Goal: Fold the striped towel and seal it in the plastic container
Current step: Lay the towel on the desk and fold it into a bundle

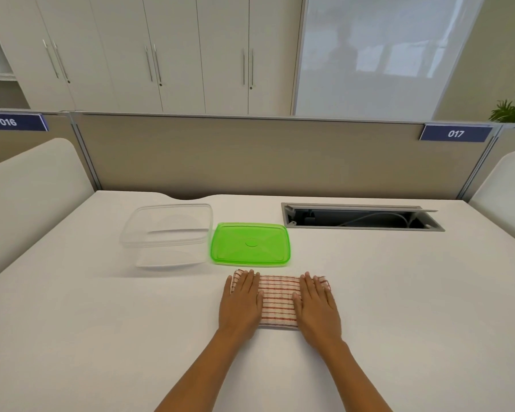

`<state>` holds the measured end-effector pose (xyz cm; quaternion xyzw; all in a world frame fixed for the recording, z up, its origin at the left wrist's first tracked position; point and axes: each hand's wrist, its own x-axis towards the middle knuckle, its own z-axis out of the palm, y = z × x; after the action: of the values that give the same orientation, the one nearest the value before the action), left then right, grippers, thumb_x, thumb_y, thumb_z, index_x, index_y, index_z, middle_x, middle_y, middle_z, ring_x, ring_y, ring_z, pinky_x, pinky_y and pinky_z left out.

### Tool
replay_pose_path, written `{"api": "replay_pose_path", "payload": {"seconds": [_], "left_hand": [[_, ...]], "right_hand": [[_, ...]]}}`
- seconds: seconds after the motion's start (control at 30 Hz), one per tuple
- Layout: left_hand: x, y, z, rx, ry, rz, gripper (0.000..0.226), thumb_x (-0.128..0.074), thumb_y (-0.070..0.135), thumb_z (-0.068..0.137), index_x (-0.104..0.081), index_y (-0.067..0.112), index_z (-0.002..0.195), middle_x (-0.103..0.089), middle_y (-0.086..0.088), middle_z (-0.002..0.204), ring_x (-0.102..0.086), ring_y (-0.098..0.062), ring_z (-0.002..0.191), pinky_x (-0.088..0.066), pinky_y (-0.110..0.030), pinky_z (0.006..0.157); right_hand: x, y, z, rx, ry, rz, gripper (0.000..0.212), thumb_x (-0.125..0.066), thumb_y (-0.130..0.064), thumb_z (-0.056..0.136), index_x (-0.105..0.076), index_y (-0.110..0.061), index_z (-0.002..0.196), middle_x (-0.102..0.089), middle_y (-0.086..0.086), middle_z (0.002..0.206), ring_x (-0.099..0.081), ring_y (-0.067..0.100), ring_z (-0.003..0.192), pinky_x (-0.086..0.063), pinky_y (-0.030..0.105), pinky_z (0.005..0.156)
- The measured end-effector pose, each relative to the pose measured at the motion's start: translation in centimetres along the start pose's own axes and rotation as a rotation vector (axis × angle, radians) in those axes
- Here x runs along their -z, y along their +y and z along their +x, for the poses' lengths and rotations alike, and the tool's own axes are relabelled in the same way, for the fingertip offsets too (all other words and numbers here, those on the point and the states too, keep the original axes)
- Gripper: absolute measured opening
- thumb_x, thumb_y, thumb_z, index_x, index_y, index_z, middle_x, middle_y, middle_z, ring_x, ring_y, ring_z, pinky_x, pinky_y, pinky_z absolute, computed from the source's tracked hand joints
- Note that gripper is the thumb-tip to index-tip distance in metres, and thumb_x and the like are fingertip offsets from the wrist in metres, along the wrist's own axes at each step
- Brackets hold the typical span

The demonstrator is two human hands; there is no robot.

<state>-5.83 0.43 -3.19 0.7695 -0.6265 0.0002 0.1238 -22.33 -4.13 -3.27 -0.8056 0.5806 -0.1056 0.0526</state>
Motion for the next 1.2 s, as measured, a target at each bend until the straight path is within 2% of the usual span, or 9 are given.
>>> {"api": "replay_pose_path", "payload": {"seconds": [0.13, 0.27, 0.4, 0.53, 0.7, 0.9, 1.0, 1.1, 1.2], "left_hand": [[0.1, -0.1, -0.1, 0.062, 0.016, -0.057, 0.053, -0.019, 0.03, 0.098, -0.009, 0.019, 0.149, -0.01, 0.003, 0.159, -0.006, -0.011, 0.146, -0.002, -0.036, 0.119], [1.0, -0.5, -0.5, 0.277, 0.046, -0.232, 0.057, -0.025, 0.027, 0.098, -0.006, 0.012, 0.149, -0.01, -0.007, 0.159, -0.014, -0.021, 0.145, -0.014, -0.037, 0.118], [1.8, -1.0, -0.5, 0.422, -0.01, -0.317, 0.059, -0.029, 0.035, 0.098, -0.018, 0.002, 0.145, -0.015, -0.015, 0.157, -0.014, -0.024, 0.145, -0.012, -0.036, 0.119], [2.5, -0.9, 0.0, 0.452, -0.055, -0.385, 0.052, -0.039, 0.036, 0.095, -0.04, 0.002, 0.136, -0.026, -0.018, 0.153, -0.022, -0.028, 0.142, -0.021, -0.037, 0.115], [3.9, -0.2, 1.0, 0.571, -0.03, -0.751, 0.036, -0.062, 0.02, 0.082, -0.061, -0.002, 0.11, -0.06, -0.019, 0.12, -0.056, -0.032, 0.111, -0.045, -0.039, 0.096], [4.8, -0.8, 0.8, 0.739, -0.242, -1.366, 0.048, -0.056, -0.009, 0.077, -0.049, -0.002, 0.123, -0.061, -0.027, 0.118, -0.061, -0.04, 0.106, -0.049, -0.052, 0.094], [5.0, -1.8, 0.7, 0.705, -0.292, -1.574, 0.052, -0.054, -0.018, 0.075, -0.05, -0.003, 0.124, -0.061, -0.03, 0.119, -0.061, -0.042, 0.103, -0.051, -0.053, 0.088], [5.1, -2.9, 0.2, 0.579, -0.278, -1.674, 0.061, -0.055, -0.022, 0.072, -0.047, 0.003, 0.127, -0.064, -0.019, 0.114, -0.063, -0.031, 0.095, -0.054, -0.038, 0.071], [6.0, -4.4, -0.4, 0.343, -0.39, -1.614, 0.064, -0.063, -0.014, 0.073, -0.045, 0.012, 0.128, -0.063, -0.011, 0.117, -0.06, -0.024, 0.106, -0.053, -0.034, 0.078]], "right_hand": [[0.4, 1.1, -0.1, -0.11, -0.022, 0.019, 0.056, -0.019, -0.036, 0.1, -0.004, -0.018, 0.15, -0.001, -0.004, 0.16, -0.001, 0.012, 0.147, 0.0, 0.034, 0.119], [1.1, 1.7, -0.4, -0.192, -0.031, 0.073, 0.06, -0.023, -0.038, 0.1, -0.003, -0.012, 0.15, -0.002, 0.006, 0.16, -0.008, 0.02, 0.147, -0.01, 0.035, 0.119], [2.2, 2.2, -0.6, -0.311, 0.059, 0.172, 0.064, -0.034, -0.036, 0.098, -0.013, -0.001, 0.147, -0.029, 0.015, 0.152, -0.028, 0.028, 0.138, -0.028, 0.036, 0.111], [3.0, 2.5, -0.6, -0.423, 0.066, 0.224, 0.054, -0.046, -0.043, 0.093, -0.043, -0.005, 0.132, -0.052, 0.015, 0.13, -0.045, 0.03, 0.12, -0.041, 0.039, 0.096], [3.3, 2.5, 0.4, -0.457, -0.091, 0.496, 0.05, -0.06, -0.037, 0.087, -0.052, -0.005, 0.124, -0.06, 0.015, 0.124, -0.054, 0.033, 0.115, -0.043, 0.041, 0.1], [4.2, 2.9, 0.1, -0.443, -0.04, 0.9, 0.039, -0.063, -0.01, 0.082, -0.054, -0.012, 0.119, -0.063, 0.011, 0.114, -0.058, 0.022, 0.093, -0.049, 0.036, 0.083], [5.4, 3.2, 0.3, -0.398, 0.007, 1.006, 0.04, -0.064, -0.005, 0.08, -0.054, -0.018, 0.117, -0.06, 0.009, 0.112, -0.057, 0.022, 0.092, -0.05, 0.036, 0.078], [7.4, 3.0, 0.6, -0.319, 0.038, 1.068, 0.038, -0.061, 0.0, 0.081, -0.057, -0.026, 0.108, -0.061, 0.003, 0.111, -0.061, 0.023, 0.093, -0.054, 0.041, 0.081], [10.7, 2.2, 0.9, -0.163, 0.055, 1.092, 0.041, -0.056, 0.004, 0.083, -0.058, -0.035, 0.095, -0.066, -0.004, 0.103, -0.063, 0.02, 0.092, -0.051, 0.03, 0.069]]}}
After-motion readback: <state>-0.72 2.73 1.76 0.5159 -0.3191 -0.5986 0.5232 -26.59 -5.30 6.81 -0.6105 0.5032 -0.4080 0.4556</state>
